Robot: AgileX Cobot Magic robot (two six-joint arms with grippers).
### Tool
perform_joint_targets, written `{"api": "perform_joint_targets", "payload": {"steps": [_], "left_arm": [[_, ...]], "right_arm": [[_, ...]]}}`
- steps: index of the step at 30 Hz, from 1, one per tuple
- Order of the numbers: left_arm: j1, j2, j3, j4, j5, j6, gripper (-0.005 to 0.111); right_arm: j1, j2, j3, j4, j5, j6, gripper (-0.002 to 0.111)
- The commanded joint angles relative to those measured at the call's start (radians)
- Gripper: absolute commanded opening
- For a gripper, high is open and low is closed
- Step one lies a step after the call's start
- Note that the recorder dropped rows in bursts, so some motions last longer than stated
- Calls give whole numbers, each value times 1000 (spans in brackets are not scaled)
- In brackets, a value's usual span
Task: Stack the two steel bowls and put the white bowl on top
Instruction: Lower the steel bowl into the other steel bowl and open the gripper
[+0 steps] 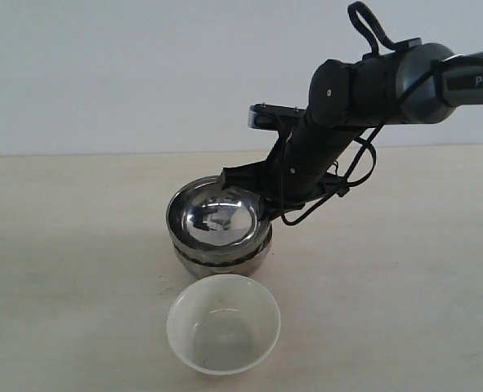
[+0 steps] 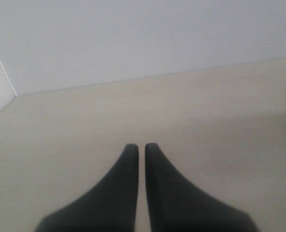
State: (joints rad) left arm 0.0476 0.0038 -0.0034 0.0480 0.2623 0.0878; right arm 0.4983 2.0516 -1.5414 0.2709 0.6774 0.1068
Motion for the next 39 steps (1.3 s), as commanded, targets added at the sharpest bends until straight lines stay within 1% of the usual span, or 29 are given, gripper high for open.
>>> {"api": "perform_joint_targets", "payload": {"steps": [1, 2, 3, 5, 6, 7, 8, 9, 11, 14, 17, 19, 20, 21, 37, 38, 39], "left_arm": [[0, -4, 3, -7, -7, -10, 4], [0, -4, 3, -7, -7, -10, 4], [0, -4, 3, -7, -7, -10, 4], [0, -4, 3, -7, -7, -10, 4], [0, -4, 3, -7, -7, -10, 4], [0, -4, 3, -7, -7, -10, 4], [0, -4, 3, -7, -7, -10, 4], [0, -4, 3, -7, -7, -10, 4], [0, -4, 3, -7, -7, -10, 4], [0, -4, 3, -7, -7, -10, 4], [0, -4, 3, -7, -7, -10, 4], [0, -4, 3, -7, -7, -10, 4], [0, -4, 3, -7, -7, -10, 4], [0, -4, 3, -7, -7, -10, 4], [0, -4, 3, -7, -7, -10, 4], [0, -4, 3, -7, -7, -10, 4], [0, -4, 3, -7, -7, -10, 4]], "right_arm": [[-1, -6, -6, 8, 8, -9, 2], [-1, -6, -6, 8, 11, -9, 5], [-1, -6, -6, 8, 11, -9, 10], [-1, -6, -6, 8, 11, -9, 23], [-1, -6, -6, 8, 9, -9, 34], [-1, -6, -6, 8, 9, -9, 40], [-1, -6, -6, 8, 9, -9, 45], [-1, -6, -6, 8, 11, -9, 48], [-1, -6, -6, 8, 21, -9, 46], [-1, -6, -6, 6, 32, -12, 39], [-1, -10, -6, -12, 52, -20, 24], [-1, -17, -6, -25, 71, -20, 11], [-1, -25, -6, -27, 78, -20, 2], [-1, -31, -6, -27, 83, -22, 0], [-1, -25, -6, 1, 90, -38, 0], [-1, -25, -6, 1, 90, -40, 2], [-1, -25, -6, 2, 89, -47, 11]]}}
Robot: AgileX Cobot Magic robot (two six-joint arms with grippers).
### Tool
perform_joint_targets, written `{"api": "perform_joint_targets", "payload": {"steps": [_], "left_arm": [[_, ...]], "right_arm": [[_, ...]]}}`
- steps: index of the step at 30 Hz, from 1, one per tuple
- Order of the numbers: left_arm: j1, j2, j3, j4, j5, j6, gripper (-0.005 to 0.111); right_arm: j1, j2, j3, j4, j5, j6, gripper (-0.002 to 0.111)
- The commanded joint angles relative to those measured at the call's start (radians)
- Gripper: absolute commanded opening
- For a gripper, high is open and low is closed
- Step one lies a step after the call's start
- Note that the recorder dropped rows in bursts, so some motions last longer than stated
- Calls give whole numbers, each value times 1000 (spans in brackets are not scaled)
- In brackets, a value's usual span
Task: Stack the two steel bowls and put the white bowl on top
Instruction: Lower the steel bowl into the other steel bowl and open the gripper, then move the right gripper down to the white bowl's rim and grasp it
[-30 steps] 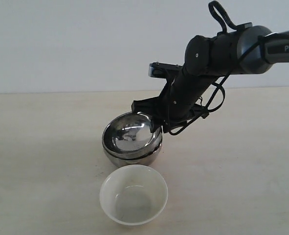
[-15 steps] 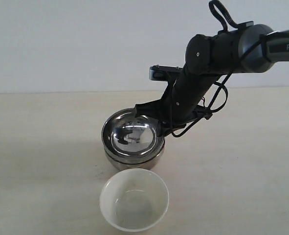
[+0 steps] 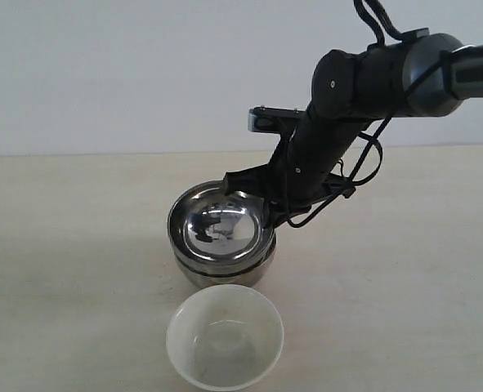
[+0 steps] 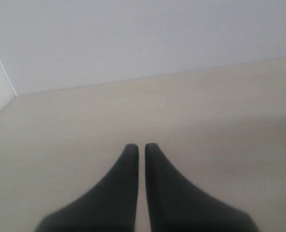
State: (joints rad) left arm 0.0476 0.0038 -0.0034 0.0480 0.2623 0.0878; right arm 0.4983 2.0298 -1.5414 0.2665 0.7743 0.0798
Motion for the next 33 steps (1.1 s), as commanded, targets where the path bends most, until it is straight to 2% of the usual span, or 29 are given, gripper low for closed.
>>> {"api": "perform_joint_targets", "payload": {"steps": [1, 2, 4, 8, 14, 17, 23, 26, 29, 33], "left_arm": [[0, -4, 3, -7, -7, -10, 4], [0, -4, 3, -7, -7, -10, 4], [0, -4, 3, -7, -7, -10, 4], [0, -4, 3, -7, -7, -10, 4], [0, -4, 3, -7, -7, -10, 4], [0, -4, 3, -7, -7, -10, 4], [0, -4, 3, -7, -7, -10, 4], [0, -4, 3, -7, -7, -10, 4], [0, -4, 3, -7, -7, -10, 4], [0, -4, 3, -7, -7, -10, 4]], "right_arm": [[-1, -3, -6, 6, -8, -22, 17], [-1, -3, -6, 6, -10, -23, 36], [-1, -3, -6, 8, -5, -27, 51], [-1, -5, -6, 5, 16, -35, 47], [-1, -134, -6, -147, 161, 57, 47], [-1, -192, 26, -74, 259, 1, 47], [-1, -291, 286, 48, 67, -64, 47], [-1, -318, 436, 240, -48, -226, 47], [-1, -318, 511, 337, -142, -301, 47], [-1, -318, 553, 356, -205, -334, 47]]}}
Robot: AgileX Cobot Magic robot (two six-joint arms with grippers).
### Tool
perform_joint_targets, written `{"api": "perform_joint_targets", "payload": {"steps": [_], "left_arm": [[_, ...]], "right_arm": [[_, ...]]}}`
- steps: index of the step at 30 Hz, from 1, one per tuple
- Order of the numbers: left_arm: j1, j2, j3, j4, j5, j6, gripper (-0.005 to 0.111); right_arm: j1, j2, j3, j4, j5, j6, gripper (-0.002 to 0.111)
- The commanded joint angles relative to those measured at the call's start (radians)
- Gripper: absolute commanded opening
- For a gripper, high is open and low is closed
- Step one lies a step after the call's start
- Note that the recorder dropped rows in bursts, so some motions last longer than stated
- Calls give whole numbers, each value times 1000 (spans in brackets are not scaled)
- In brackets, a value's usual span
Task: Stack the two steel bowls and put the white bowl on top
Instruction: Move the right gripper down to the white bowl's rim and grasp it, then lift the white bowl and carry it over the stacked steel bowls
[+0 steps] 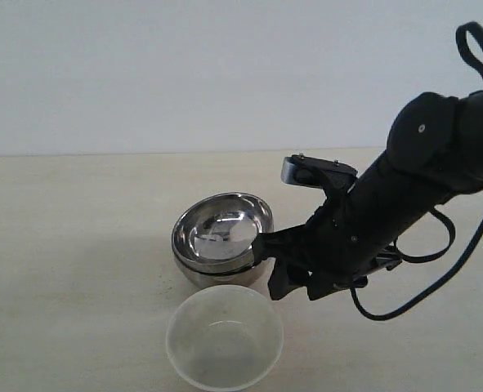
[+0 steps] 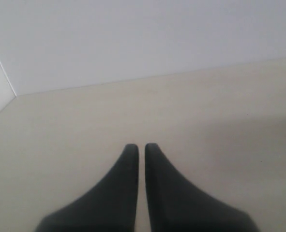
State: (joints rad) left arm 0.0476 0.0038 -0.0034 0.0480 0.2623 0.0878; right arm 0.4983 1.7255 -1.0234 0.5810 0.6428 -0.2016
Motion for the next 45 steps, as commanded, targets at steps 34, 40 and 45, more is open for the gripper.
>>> {"api": "perform_joint_targets", "payload": {"steps": [34, 40, 45], "left_arm": [[0, -4, 3, -7, -7, -10, 4], [0, -4, 3, -7, -7, -10, 4], [0, -4, 3, -7, -7, -10, 4]], "right_arm": [[139, 113, 38, 126, -116, -141, 0], [139, -5, 38, 146, -100, -137, 0], [139, -128, 29, 144, -125, -114, 0]]}}
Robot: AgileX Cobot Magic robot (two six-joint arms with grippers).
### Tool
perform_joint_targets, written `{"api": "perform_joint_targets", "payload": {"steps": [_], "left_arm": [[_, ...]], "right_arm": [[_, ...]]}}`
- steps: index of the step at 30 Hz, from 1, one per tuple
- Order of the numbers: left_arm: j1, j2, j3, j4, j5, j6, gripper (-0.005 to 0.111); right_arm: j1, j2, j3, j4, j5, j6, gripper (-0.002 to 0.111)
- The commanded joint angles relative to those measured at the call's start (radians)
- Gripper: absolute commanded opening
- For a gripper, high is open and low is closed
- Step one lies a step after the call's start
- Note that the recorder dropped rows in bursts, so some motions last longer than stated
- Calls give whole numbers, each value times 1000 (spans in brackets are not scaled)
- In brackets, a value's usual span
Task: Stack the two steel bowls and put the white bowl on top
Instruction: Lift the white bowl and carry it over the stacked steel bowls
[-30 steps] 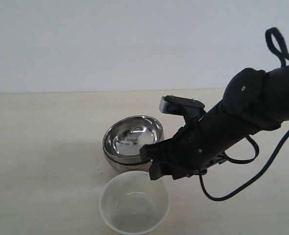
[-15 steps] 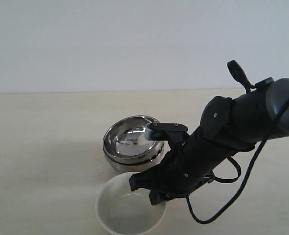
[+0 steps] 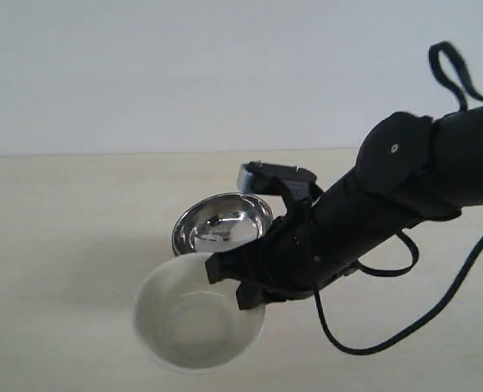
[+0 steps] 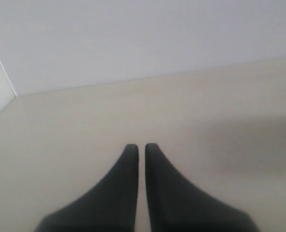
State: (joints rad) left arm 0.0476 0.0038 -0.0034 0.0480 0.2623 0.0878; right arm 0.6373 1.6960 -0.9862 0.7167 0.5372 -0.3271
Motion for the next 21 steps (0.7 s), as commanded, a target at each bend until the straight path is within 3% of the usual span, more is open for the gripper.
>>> {"api": "perform_joint_targets", "payload": {"steps": [1, 7, 15, 21], "left_arm": [[0, -4, 3, -7, -7, -10, 4], [0, -4, 3, -7, -7, -10, 4], [0, -4, 3, -7, -7, -10, 4], [0, -4, 3, -7, -7, -10, 4]], "right_arm": [[0, -116, -19, 1, -17, 15, 0], [0, -117, -205, -65, 57, 115, 0], [0, -17, -455, -525, 235, 528, 0], [-13, 55, -499, -532, 232, 534, 0]]}}
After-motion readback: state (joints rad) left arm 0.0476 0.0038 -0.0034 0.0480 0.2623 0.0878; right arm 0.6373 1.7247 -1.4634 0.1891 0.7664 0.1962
